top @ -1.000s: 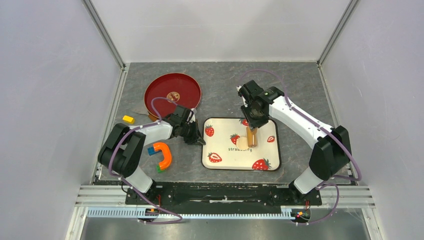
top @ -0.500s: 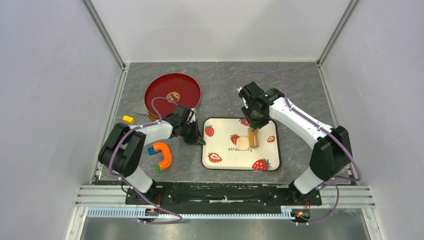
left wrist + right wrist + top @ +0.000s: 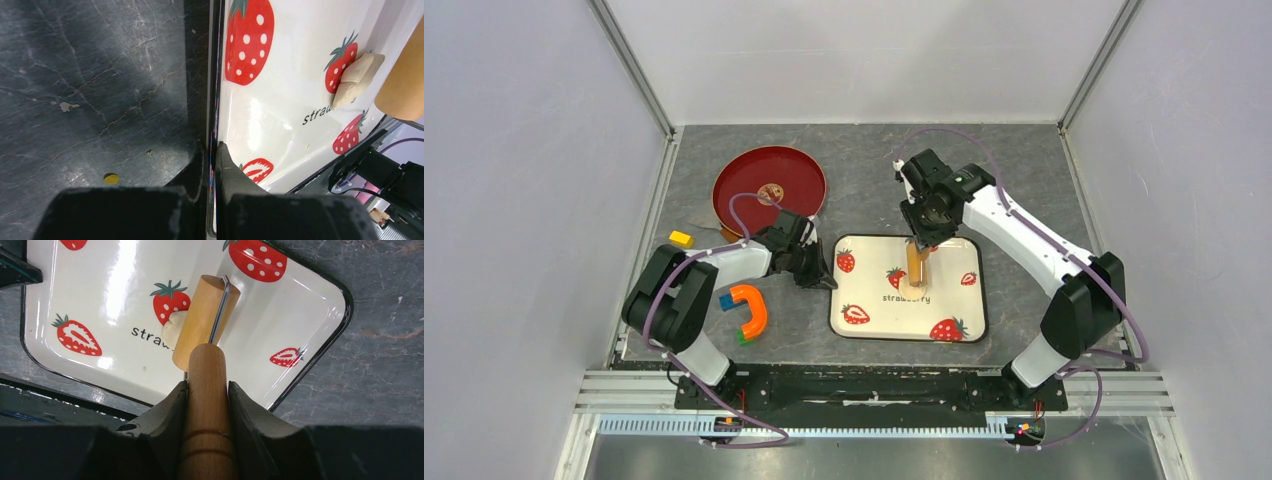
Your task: Roll out the dumpling wrappers from the dough
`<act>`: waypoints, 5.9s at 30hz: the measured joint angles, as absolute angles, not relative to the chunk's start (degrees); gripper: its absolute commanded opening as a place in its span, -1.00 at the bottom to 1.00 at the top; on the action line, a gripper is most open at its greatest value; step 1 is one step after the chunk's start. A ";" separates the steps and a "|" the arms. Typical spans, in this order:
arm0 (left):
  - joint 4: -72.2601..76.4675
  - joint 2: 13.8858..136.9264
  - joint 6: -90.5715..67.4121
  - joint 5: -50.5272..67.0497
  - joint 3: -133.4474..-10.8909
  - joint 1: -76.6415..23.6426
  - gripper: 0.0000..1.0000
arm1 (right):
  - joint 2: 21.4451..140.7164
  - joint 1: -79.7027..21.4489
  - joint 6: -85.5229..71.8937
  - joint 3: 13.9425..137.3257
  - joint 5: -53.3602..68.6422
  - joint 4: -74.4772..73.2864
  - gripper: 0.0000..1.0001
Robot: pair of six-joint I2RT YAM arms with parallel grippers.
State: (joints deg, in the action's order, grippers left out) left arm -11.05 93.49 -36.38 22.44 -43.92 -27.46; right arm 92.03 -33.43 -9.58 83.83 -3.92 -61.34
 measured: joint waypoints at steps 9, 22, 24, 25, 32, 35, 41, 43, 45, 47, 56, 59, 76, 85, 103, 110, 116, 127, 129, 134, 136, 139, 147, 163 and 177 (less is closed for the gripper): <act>-11.18 93.65 -36.38 22.48 -44.05 -27.46 -0.96 | 93.67 -33.54 -9.58 80.84 -3.90 -60.29 -1.00; -11.49 93.78 -36.38 22.48 -44.27 -27.46 -0.96 | 92.05 -33.21 -9.63 77.73 -4.05 -57.69 -1.00; -11.53 93.78 -36.38 22.48 -44.29 -27.46 -0.96 | 91.66 -32.84 -9.80 77.23 -3.92 -57.41 -1.00; -11.57 93.80 -36.36 22.46 -44.31 -27.46 -0.96 | 91.44 -32.62 -9.87 76.97 -3.86 -57.21 -1.00; -11.68 93.89 -36.36 22.48 -44.40 -27.46 -0.96 | 89.54 -31.29 -9.96 73.95 -2.66 -55.35 -1.00; -11.70 93.89 -36.36 22.48 -44.42 -27.46 -0.96 | 88.66 -30.61 -9.98 72.25 -2.02 -54.17 -1.00; -11.99 94.11 -36.36 22.52 -44.64 -27.46 -0.96 | 87.31 -29.71 -9.93 70.17 -0.69 -52.45 -1.00; -12.03 94.13 -36.36 22.52 -44.66 -27.46 -0.96 | 87.02 -29.61 -9.91 69.65 -0.58 -51.92 -1.00; -12.05 94.13 -36.36 22.52 -44.69 -27.46 -0.96 | 86.67 -29.45 -9.91 69.19 -0.47 -51.48 -1.00; -12.08 94.13 -36.36 22.52 -44.69 -27.46 -0.96 | 86.30 -29.39 -10.00 68.66 -0.49 -51.07 -1.00; -12.08 94.13 -36.36 22.52 -44.69 -27.46 -0.96 | 84.18 -28.86 -10.35 66.02 -0.99 -48.88 -1.00; -12.08 94.13 -36.36 22.50 -44.69 -27.46 -0.96 | 83.64 -28.47 -10.87 65.39 -0.86 -48.47 -1.00; -12.10 94.13 -36.36 22.48 -44.69 -27.46 -0.96 | 81.84 -28.27 -14.68 63.66 -2.63 -47.99 -1.00; -12.12 94.13 -36.38 22.41 -44.69 -27.46 -0.96 | 80.44 -28.27 -16.12 62.24 -3.27 -47.27 -1.00; -12.27 94.11 -36.38 21.91 -44.75 -27.51 -0.96 | 78.67 -28.73 -19.16 60.75 -5.41 -47.00 -1.00; -12.29 94.11 -36.38 21.82 -44.75 -27.51 -0.96 | 77.95 -28.73 -20.16 60.23 -5.96 -47.00 -1.00; -12.29 94.11 -36.38 21.80 -44.75 -27.51 -0.96 | 77.52 -28.75 -21.02 59.99 -6.52 -47.20 -1.00; -12.36 94.11 -36.38 21.74 -44.80 -27.53 -0.96 | 77.28 -28.77 -21.71 59.96 -7.46 -47.88 -1.00; -12.36 94.11 -36.38 21.69 -44.82 -27.57 -0.96 | 77.14 -28.77 -21.74 59.96 -7.68 -47.99 -1.00; -12.62 94.13 -36.38 21.50 -44.97 -27.70 -0.96 | 76.82 -28.77 -21.69 59.96 -8.32 -48.80 -1.00; -12.71 94.13 -36.38 21.41 -45.01 -27.73 -0.96 | 76.69 -28.77 -21.61 59.99 -8.97 -49.39 -1.00; -12.73 94.13 -36.38 21.37 -45.04 -27.73 -0.96 | 76.58 -28.73 -20.34 59.92 -12.21 -52.05 -1.00; -12.60 94.26 -36.38 21.12 -45.21 -27.83 -0.96 | 76.77 -28.82 -15.64 60.58 -17.76 -56.34 -1.00; -12.71 94.41 -36.38 21.15 -45.39 -27.83 -0.96 | 77.36 -29.21 -8.19 73.32 -5.82 -56.60 -1.00; -12.75 94.50 -36.38 21.19 -45.43 -27.83 -0.96 | 78.08 -31.97 -5.32 67.66 -1.28 -47.31 -1.00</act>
State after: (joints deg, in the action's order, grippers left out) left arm -12.75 94.50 -36.38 21.19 -45.43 -27.83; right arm 78.08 -31.97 -5.32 67.66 -1.28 -47.31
